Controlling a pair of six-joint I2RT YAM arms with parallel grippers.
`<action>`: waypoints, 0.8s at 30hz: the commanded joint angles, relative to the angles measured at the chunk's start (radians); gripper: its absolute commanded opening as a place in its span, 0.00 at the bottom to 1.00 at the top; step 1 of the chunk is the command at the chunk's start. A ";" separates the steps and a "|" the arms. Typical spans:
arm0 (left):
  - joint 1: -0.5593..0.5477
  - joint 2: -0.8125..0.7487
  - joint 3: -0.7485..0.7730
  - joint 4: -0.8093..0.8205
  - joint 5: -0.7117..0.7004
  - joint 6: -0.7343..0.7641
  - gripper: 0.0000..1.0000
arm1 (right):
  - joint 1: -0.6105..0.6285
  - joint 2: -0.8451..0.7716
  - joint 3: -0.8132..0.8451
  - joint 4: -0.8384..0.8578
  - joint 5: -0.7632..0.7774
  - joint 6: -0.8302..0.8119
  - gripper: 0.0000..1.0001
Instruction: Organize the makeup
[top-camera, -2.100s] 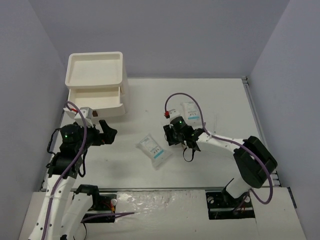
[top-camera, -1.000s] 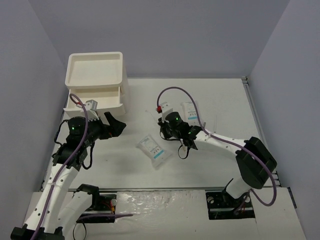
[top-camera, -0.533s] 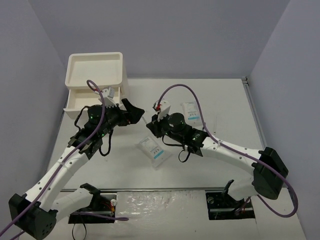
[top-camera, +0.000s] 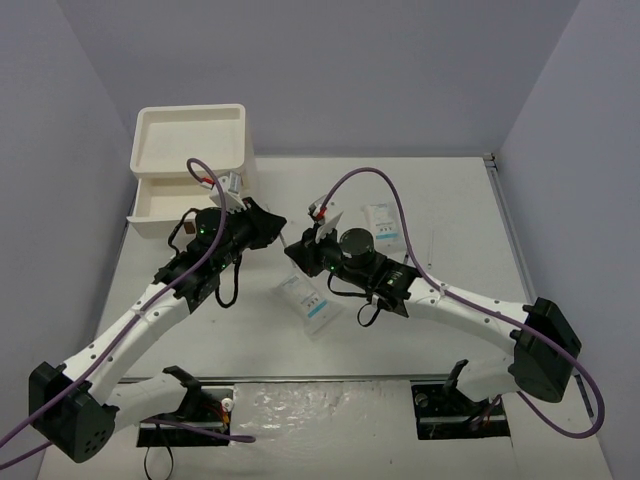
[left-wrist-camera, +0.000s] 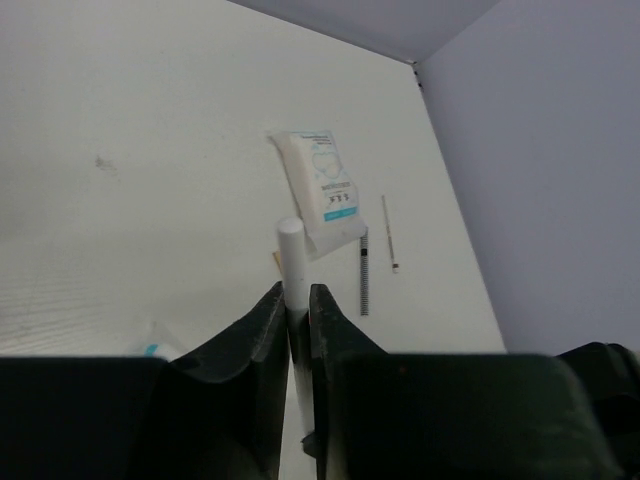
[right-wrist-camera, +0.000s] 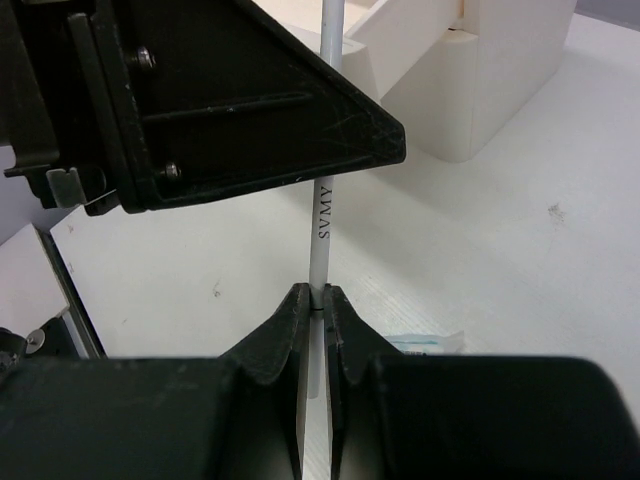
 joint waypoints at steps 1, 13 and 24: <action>-0.010 -0.019 0.059 0.120 -0.029 -0.021 0.01 | 0.006 -0.038 0.014 0.086 0.023 0.022 0.05; 0.015 -0.034 0.080 0.101 -0.200 -0.004 0.00 | -0.005 -0.116 0.027 -0.097 0.219 -0.040 0.71; 0.372 -0.020 0.055 0.229 -0.256 -0.246 0.00 | -0.195 -0.275 -0.124 -0.257 0.319 0.004 0.88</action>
